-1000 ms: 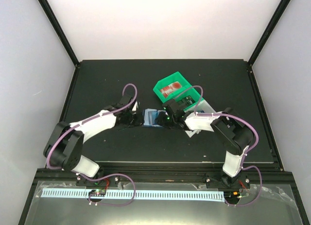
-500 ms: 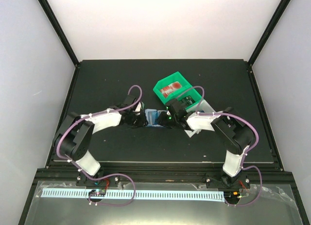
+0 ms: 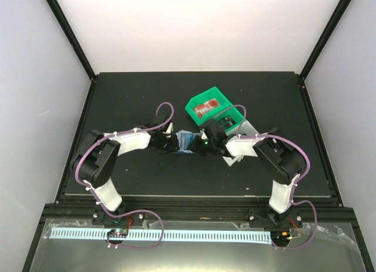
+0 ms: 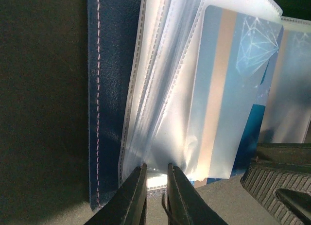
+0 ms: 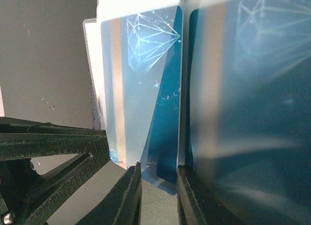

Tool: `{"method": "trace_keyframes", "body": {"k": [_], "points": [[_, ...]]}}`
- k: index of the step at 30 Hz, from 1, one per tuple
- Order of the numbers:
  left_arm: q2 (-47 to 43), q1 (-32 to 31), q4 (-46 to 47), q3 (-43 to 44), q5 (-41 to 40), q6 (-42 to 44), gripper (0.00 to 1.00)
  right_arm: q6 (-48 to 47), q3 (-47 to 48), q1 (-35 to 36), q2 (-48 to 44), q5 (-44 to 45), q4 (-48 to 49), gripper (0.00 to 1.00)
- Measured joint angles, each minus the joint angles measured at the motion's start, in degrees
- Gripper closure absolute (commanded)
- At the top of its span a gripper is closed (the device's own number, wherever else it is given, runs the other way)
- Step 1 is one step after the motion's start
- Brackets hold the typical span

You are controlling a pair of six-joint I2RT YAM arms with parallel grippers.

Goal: Put the credit cards into the card holder
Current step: Insert the credit card into the card holder.

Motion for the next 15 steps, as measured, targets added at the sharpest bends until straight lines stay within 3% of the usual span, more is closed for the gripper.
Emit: {"method": "trace_keyframes", "body": {"k": [10,15], "points": [[-0.15,-0.04,-0.15,0.02,-0.46,-0.26,0.86,2.6,-1.95,-1.22,0.66,-0.09,4.79,0.94],[-0.26,-0.04,-0.22,0.0,-0.74,-0.24,0.86,3.74,-3.06,-1.68,0.96,-0.79,8.5,0.89]]}}
